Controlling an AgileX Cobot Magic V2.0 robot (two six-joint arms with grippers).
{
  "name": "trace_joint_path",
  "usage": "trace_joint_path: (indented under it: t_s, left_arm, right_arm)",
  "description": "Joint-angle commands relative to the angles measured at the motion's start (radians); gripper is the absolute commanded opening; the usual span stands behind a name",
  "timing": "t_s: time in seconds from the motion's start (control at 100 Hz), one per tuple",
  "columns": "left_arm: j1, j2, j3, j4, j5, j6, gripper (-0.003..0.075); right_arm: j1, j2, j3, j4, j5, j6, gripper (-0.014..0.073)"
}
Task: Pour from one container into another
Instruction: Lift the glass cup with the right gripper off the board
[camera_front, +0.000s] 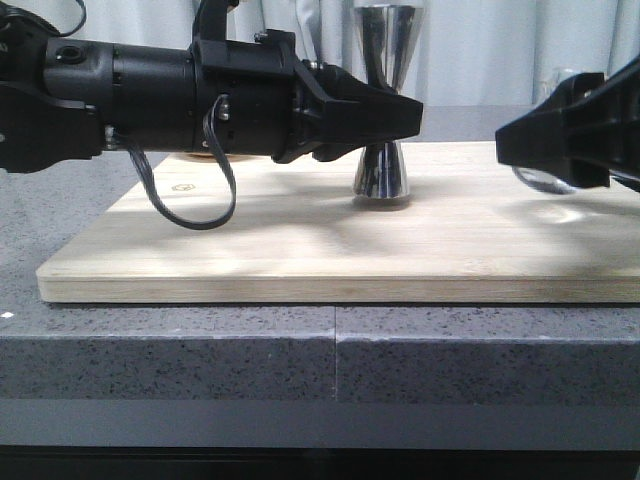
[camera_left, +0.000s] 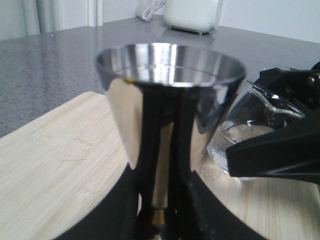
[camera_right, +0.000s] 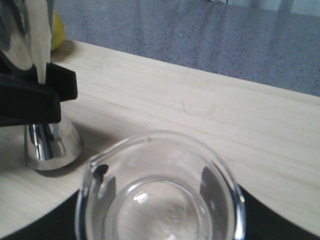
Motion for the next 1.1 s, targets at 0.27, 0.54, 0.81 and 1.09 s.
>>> trace_joint_path:
  t_s: [0.27,0.54,0.81,1.09]
  left_arm:
    - [0.001,-0.060,-0.024,-0.042,-0.079,-0.011,-0.0021]
    - [0.001,-0.060,-0.024,-0.042,-0.079,-0.011,-0.0021]
    - [0.001,-0.060,-0.024,-0.042,-0.079,-0.011,-0.0021]
    - [0.001,-0.060,-0.024,-0.042,-0.079,-0.011,-0.0021]
  right_arm:
    - [0.001,-0.012,-0.031,-0.022,-0.003,-0.011,0.0344]
    - [0.001,-0.012,-0.031,-0.023,0.030,-0.009,0.0344]
    - [0.001,-0.012,-0.031,-0.023,0.032,-0.009,0.0344]
    - [0.001,-0.012,-0.031,-0.023,0.032,-0.009,0.0344]
